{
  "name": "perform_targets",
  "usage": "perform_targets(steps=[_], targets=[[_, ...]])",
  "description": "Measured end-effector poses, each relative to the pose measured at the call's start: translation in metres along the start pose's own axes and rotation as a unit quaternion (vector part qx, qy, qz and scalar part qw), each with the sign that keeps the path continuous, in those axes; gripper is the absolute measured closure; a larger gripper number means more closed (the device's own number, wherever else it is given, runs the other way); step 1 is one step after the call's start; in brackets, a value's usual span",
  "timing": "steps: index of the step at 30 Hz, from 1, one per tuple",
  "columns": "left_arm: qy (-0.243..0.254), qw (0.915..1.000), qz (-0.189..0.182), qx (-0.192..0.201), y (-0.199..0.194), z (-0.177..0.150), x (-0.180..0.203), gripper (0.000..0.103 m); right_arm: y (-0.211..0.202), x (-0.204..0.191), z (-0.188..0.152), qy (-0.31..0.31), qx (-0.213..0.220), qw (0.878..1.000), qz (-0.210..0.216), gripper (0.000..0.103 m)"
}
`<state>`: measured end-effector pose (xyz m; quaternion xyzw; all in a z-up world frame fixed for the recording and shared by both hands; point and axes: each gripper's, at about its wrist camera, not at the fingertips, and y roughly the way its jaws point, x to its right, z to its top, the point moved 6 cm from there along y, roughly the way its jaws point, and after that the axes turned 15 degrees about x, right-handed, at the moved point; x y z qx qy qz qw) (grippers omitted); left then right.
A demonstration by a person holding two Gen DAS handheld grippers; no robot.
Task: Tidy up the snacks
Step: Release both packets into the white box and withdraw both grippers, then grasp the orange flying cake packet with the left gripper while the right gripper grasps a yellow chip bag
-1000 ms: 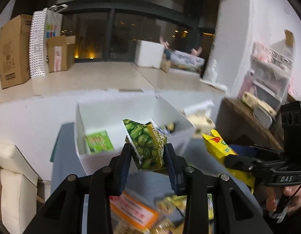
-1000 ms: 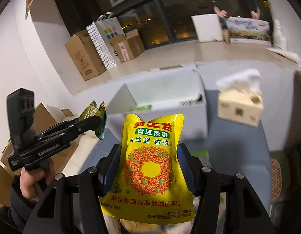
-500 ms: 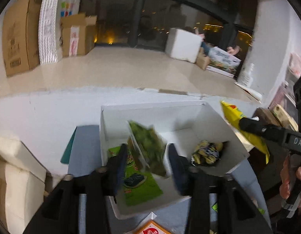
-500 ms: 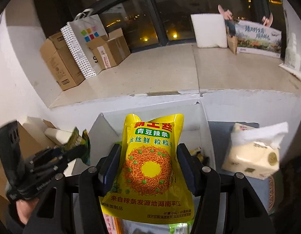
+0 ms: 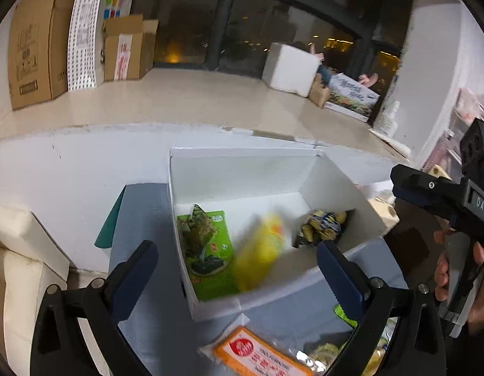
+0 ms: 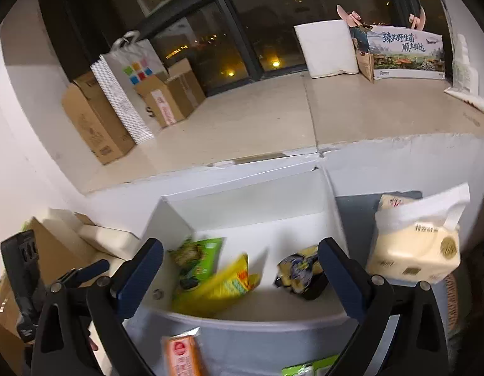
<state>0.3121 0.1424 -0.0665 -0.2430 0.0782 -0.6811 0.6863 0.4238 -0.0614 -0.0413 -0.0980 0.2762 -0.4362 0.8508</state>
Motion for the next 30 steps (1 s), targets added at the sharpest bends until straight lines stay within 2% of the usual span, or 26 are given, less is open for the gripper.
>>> perform_targets(steps=[6, 12, 16, 20, 25, 30], targets=[[0.03, 0.9987, -0.037, 0.02, -0.044, -0.013, 0.027, 0.0, -0.046, -0.021, -0.016, -0.001, 0.024, 0.998, 0.053, 0.0], [0.028, 0.9954, -0.076, 0.05, -0.105, -0.034, 0.053, 0.0, -0.111, -0.049, -0.053, -0.039, 0.039, 0.994, 0.099, 0.0], [0.024, 0.9957, -0.074, 0.049, -0.134, -0.057, 0.056, 0.0, -0.151, -0.055, -0.087, -0.08, 0.05, 0.992, 0.083, 0.0], [0.015, 0.9972, -0.063, 0.037, -0.154, -0.084, 0.054, 0.0, -0.177, -0.048, -0.118, -0.113, 0.041, 0.991, 0.058, 0.0], [0.004, 0.9978, -0.061, 0.024, -0.166, -0.111, 0.061, 0.0, -0.192, -0.02, -0.144, -0.091, 0.026, 0.995, 0.032, 0.0], [0.026, 0.9977, -0.062, 0.01, -0.17, -0.132, 0.078, 0.0, -0.193, -0.004, -0.169, -0.096, -0.006, 0.995, 0.012, 0.0]])
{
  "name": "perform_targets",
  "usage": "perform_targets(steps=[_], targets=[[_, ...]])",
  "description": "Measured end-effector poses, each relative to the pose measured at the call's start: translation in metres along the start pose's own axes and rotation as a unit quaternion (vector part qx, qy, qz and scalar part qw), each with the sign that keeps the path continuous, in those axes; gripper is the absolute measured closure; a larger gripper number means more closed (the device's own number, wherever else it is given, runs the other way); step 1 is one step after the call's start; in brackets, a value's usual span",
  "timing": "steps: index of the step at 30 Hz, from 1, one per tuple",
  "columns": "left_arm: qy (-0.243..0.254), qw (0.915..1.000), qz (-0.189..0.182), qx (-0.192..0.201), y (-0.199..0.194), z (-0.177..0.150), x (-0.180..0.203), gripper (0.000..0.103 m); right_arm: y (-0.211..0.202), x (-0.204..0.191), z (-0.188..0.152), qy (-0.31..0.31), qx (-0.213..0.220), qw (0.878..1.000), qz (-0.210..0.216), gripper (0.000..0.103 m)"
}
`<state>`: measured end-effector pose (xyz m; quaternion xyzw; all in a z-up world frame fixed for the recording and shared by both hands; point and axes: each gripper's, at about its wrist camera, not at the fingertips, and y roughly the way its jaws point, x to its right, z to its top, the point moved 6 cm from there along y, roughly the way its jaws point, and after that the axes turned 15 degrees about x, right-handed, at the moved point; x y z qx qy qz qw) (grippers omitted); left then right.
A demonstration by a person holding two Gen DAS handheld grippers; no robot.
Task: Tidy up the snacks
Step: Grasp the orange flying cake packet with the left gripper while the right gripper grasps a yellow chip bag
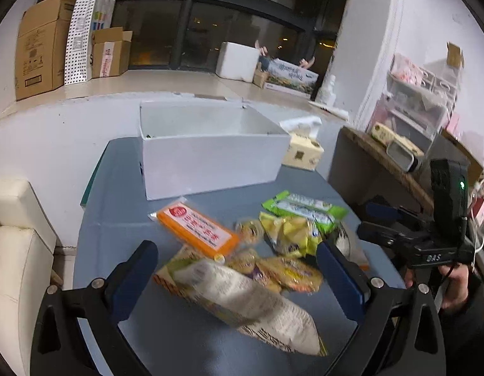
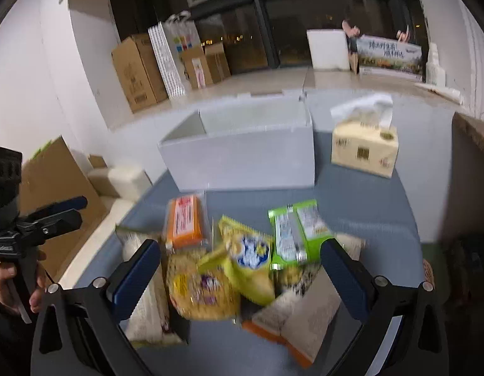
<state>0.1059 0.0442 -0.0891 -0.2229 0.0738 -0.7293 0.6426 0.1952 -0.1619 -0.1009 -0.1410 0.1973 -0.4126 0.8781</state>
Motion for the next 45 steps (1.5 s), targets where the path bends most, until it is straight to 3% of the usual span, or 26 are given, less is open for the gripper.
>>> perform_targets(steps=[6, 12, 18, 19, 21, 27, 33, 37, 39, 45], targets=[[0.006, 0.9999, 0.004, -0.011, 0.001, -0.012, 0.007, 0.0, 0.026, -0.004, -0.019, 0.028, -0.046, 0.998, 0.017, 0.0], [-0.003, 0.9997, 0.014, -0.018, 0.002, -0.019, -0.002, 0.0, 0.07, 0.009, -0.036, 0.101, -0.099, 0.99, 0.002, 0.0], [-0.017, 0.9993, 0.022, -0.024, 0.004, -0.024, -0.014, 0.0, 0.098, 0.011, -0.037, 0.07, -0.12, 0.99, -0.028, 0.001], [-0.018, 0.9992, 0.024, -0.026, 0.005, -0.025, -0.016, 0.0, 0.099, 0.011, -0.037, 0.076, -0.12, 0.99, -0.021, 0.006], [-0.024, 0.9989, 0.029, -0.028, 0.007, -0.026, -0.021, 0.0, 0.101, 0.011, -0.039, 0.075, -0.129, 0.989, -0.018, 0.047], [-0.034, 0.9981, 0.035, -0.037, 0.019, -0.026, -0.031, 0.0, 0.088, 0.014, -0.04, 0.066, -0.119, 0.991, -0.008, 0.05], [-0.054, 0.9948, 0.046, -0.073, 0.062, -0.015, -0.047, 0.0, 0.048, 0.012, -0.01, 0.064, -0.054, 0.996, 0.0, 0.051], [-0.102, 0.9835, 0.071, -0.132, 0.109, -0.012, -0.061, 0.0, 0.025, 0.003, 0.007, 0.055, -0.02, 0.998, 0.003, 0.051], [-0.114, 0.9727, 0.121, -0.162, 0.131, -0.011, -0.067, 0.0, 0.016, -0.002, 0.012, 0.043, -0.006, 0.999, 0.001, 0.051], [-0.148, 0.9408, 0.21, -0.221, 0.183, -0.025, -0.07, 0.0, 0.0, -0.015, 0.015, 0.023, 0.017, 1.0, 0.004, 0.051]])
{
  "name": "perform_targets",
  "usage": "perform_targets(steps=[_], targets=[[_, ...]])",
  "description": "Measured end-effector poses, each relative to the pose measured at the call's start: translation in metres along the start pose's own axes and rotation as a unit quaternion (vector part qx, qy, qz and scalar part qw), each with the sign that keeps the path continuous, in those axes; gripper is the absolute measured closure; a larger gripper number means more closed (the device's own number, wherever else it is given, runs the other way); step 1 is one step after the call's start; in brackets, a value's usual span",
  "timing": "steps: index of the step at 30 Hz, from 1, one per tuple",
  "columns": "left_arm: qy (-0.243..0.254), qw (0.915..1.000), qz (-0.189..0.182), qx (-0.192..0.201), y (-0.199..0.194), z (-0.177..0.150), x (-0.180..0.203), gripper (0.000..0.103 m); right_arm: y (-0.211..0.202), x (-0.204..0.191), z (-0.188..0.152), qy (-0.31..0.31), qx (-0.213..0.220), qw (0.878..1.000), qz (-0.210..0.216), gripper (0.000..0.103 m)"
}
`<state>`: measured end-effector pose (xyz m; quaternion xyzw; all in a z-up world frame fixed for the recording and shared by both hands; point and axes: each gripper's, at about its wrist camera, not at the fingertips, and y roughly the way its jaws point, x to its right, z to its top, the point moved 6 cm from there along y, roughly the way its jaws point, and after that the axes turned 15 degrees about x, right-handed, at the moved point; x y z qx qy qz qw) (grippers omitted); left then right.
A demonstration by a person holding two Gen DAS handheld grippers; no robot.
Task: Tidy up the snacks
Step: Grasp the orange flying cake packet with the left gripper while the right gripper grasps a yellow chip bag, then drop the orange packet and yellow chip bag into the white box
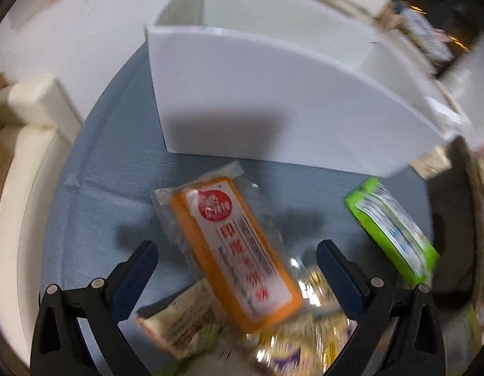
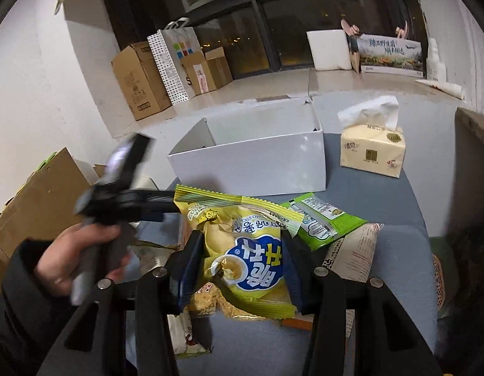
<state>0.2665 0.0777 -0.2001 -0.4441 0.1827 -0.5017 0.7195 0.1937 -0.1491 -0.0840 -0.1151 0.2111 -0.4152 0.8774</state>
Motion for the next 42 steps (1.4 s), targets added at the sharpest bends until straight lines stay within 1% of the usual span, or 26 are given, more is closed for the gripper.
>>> perform_targets(steps=[2, 3, 5, 7, 9, 11, 12, 13, 14, 16, 18, 21, 25, 27, 28, 30, 31, 34, 36, 39, 42], targets=[[0.007, 0.9989, 0.046, 0.011, 0.009, 0.0, 0.003, 0.0, -0.004, -0.001, -0.001, -0.003, 0.003, 1.0, 0.001, 0.051], [0.011, 0.998, 0.06, 0.017, 0.013, 0.001, 0.005, 0.0, -0.006, -0.001, -0.001, -0.003, 0.005, 1.0, 0.001, 0.051], [0.005, 0.9968, 0.08, 0.0, 0.025, -0.002, 0.006, 0.0, -0.008, 0.0, -0.002, -0.003, 0.005, 1.0, 0.003, 0.051], [-0.003, 0.9963, 0.084, -0.015, 0.033, -0.003, 0.007, 0.001, -0.009, 0.002, -0.004, 0.0, 0.005, 1.0, 0.004, 0.051], [0.002, 0.996, 0.081, -0.036, 0.04, -0.003, 0.011, 0.001, -0.009, 0.004, -0.005, 0.003, 0.005, 1.0, 0.006, 0.051], [0.014, 0.9957, 0.084, -0.035, 0.042, -0.003, 0.013, 0.004, -0.009, 0.005, -0.005, 0.004, 0.006, 1.0, 0.008, 0.051], [0.019, 0.996, 0.083, -0.029, 0.04, -0.001, 0.015, 0.009, -0.009, 0.004, -0.005, 0.003, 0.007, 1.0, 0.008, 0.051], [0.023, 0.9965, 0.076, -0.023, 0.038, 0.0, 0.017, 0.015, -0.009, 0.004, -0.005, 0.004, 0.008, 1.0, 0.008, 0.051], [0.027, 0.9969, 0.072, -0.018, 0.036, 0.0, 0.018, 0.018, -0.01, 0.003, -0.006, 0.006, 0.009, 1.0, 0.01, 0.051], [0.025, 0.9978, 0.061, -0.008, 0.033, 0.002, 0.019, 0.028, -0.01, 0.002, -0.007, 0.005, 0.009, 1.0, 0.011, 0.051], [0.012, 0.9995, 0.029, 0.002, 0.027, 0.003, 0.017, 0.034, -0.012, 0.002, -0.007, 0.004, 0.01, 1.0, 0.012, 0.051], [-0.011, 0.9997, -0.02, 0.011, 0.019, 0.003, 0.016, 0.037, -0.013, 0.003, -0.006, 0.005, 0.013, 1.0, 0.011, 0.051], [-0.023, 0.9958, -0.066, 0.059, -0.012, 0.004, 0.009, 0.038, -0.015, 0.002, -0.006, 0.005, 0.015, 1.0, 0.008, 0.051], [-0.025, 0.9904, -0.101, 0.091, -0.034, 0.006, 0.01, 0.038, -0.015, 0.002, -0.005, 0.005, 0.016, 1.0, 0.007, 0.051], [-0.023, 0.9886, -0.108, 0.103, -0.042, 0.009, 0.011, 0.038, -0.014, 0.001, -0.004, 0.005, 0.018, 1.0, 0.007, 0.051], [-0.019, 0.9803, -0.138, 0.14, -0.066, 0.013, 0.012, 0.038, -0.014, 0.001, -0.003, 0.005, 0.021, 1.0, 0.005, 0.051], [-0.01, 0.9747, -0.152, 0.163, -0.081, 0.015, 0.014, 0.038, -0.012, 0.0, -0.002, 0.005, 0.021, 1.0, 0.004, 0.051], [0.019, 0.965, -0.162, 0.206, -0.105, 0.022, 0.011, 0.038, -0.006, 0.001, 0.004, 0.008, 0.025, 1.0, 0.004, 0.051], [0.032, 0.9582, -0.174, 0.225, -0.121, 0.034, 0.015, 0.038, -0.001, 0.002, 0.009, 0.008, 0.026, 1.0, 0.001, 0.051], [0.054, 0.9526, -0.167, 0.248, -0.132, 0.057, 0.005, 0.038, 0.013, 0.003, 0.026, 0.008, 0.032, 0.999, 0.001, 0.051], [0.071, 0.9478, -0.159, 0.267, -0.139, 0.087, 0.011, 0.038, 0.032, 0.005, 0.051, 0.012, 0.035, 0.999, 0.005, 0.051]])
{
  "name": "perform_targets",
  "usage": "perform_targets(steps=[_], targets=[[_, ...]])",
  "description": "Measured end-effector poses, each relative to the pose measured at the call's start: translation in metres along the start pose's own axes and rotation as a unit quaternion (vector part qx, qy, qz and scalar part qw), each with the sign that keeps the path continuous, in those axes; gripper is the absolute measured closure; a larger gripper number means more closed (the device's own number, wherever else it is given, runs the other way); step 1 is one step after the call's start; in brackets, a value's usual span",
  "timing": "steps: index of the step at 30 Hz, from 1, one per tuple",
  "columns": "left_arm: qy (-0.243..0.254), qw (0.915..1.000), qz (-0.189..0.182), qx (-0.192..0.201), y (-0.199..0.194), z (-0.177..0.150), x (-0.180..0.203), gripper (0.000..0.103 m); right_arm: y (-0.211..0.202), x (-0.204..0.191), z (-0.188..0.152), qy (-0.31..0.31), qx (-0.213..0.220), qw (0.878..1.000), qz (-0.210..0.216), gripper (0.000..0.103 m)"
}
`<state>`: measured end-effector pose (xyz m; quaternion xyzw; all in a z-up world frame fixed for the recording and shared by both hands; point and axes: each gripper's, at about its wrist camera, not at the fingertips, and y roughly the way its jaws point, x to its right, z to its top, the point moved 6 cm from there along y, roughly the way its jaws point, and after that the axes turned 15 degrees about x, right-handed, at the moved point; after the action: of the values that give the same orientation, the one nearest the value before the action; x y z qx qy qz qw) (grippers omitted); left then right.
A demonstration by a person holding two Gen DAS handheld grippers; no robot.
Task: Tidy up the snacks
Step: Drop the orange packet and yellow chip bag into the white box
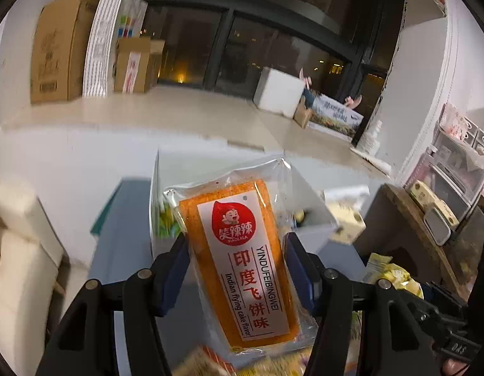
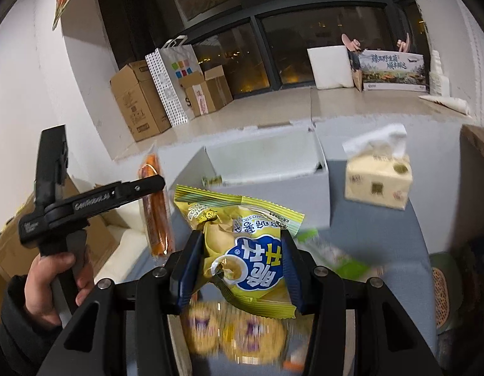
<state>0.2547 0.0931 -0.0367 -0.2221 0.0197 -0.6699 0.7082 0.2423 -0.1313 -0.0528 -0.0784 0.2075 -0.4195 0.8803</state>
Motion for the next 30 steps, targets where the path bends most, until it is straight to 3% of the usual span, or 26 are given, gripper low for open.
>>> perform_targets(steps=[7, 13, 14, 16, 17, 18, 19, 22, 30], targets=[[0.059, 0.9979, 0.013, 0.022, 0.052, 0.054, 0.006, 0.038, 0.07, 0.018, 0.06, 0.014, -0.001, 1.0, -0.015, 0.051], [0.102, 0.9936, 0.042, 0.025, 0.105, 0.068, 0.0, 0.037, 0.131, 0.039, 0.097, 0.008, -0.008, 0.999, -0.042, 0.051], [0.101, 0.9935, 0.048, 0.018, 0.114, 0.068, -0.003, 0.035, 0.139, 0.041, 0.1, 0.008, -0.009, 0.999, -0.042, 0.051], [0.097, 0.9933, 0.063, 0.002, 0.129, 0.063, -0.012, 0.01, 0.153, 0.045, 0.102, 0.006, -0.016, 0.999, -0.047, 0.047], [0.094, 0.9922, 0.081, -0.01, 0.135, 0.06, -0.019, 0.005, 0.159, 0.046, 0.102, 0.005, -0.022, 0.998, -0.054, 0.034], [0.09, 0.9919, 0.088, -0.019, 0.138, 0.056, -0.024, 0.002, 0.165, 0.048, 0.1, 0.002, -0.029, 0.998, -0.062, 0.01], [0.085, 0.9927, 0.083, -0.021, 0.138, 0.053, -0.026, 0.002, 0.17, 0.049, 0.099, 0.001, -0.033, 0.997, -0.071, 0.003], [0.082, 0.9936, 0.073, -0.025, 0.132, 0.044, -0.031, 0.0, 0.169, 0.05, 0.097, 0.009, -0.015, 0.997, -0.069, 0.0], [0.059, 0.9974, 0.036, -0.02, 0.086, 0.043, -0.027, 0.0, 0.152, 0.042, 0.083, 0.021, -0.021, 0.998, -0.048, 0.0]])
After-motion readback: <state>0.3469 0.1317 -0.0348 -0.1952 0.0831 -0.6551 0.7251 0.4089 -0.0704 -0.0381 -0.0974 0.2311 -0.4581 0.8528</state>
